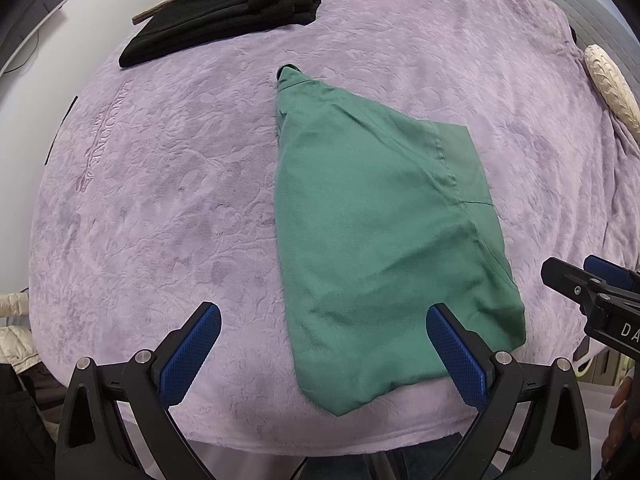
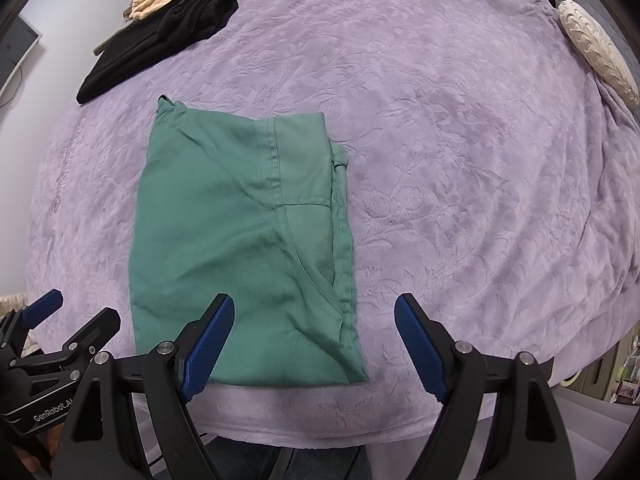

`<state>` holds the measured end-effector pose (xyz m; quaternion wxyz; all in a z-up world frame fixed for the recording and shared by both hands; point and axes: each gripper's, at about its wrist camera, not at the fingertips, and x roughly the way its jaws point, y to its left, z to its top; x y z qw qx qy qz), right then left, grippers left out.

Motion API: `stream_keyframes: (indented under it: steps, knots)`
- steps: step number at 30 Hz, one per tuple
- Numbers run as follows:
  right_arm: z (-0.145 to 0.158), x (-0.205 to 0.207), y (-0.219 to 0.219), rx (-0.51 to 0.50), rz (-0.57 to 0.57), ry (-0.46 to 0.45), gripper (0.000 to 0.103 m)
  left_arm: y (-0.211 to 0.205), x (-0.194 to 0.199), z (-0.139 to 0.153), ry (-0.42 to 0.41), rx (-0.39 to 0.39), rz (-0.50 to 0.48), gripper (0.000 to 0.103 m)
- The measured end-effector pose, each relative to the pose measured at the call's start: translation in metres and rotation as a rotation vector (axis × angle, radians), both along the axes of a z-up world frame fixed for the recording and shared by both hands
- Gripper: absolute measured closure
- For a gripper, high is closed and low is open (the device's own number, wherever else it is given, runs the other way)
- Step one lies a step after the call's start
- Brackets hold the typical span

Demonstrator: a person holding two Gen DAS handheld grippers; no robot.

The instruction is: Fold small clothes

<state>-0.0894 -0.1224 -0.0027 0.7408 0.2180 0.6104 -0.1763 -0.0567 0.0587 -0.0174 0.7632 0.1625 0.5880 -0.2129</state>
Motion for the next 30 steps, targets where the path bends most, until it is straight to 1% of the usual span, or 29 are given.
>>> stream_keyframes:
  steps: [4, 9, 16, 24, 30]
  knots:
    - [-0.0002, -0.0008, -0.0009, 0.001, -0.002, -0.001, 0.018, 0.0001, -0.0008, 0.0002, -0.005, 0.002, -0.002, 0.000]
    - [0.0002, -0.0018, -0.0010, 0.004, -0.004, -0.002, 0.018, 0.0035, 0.0017, 0.0032, -0.032, 0.009, -0.009, 0.000]
    - [-0.0002, -0.0032, 0.0017, 0.007, -0.009, -0.003, 0.018, 0.0032, 0.0019, 0.0017, -0.033, 0.019, -0.016, 0.000]
    - [-0.0057, -0.0075, 0.0039, 0.008, -0.020, 0.010, 0.018, 0.0037, 0.0013, 0.0033, -0.046, 0.011, -0.021, 0.000]
    - [-0.0093, -0.0100, 0.0031, 0.009, -0.025, 0.021, 0.018, 0.0056, 0.0019, 0.0023, -0.037, 0.003, -0.024, 0.000]
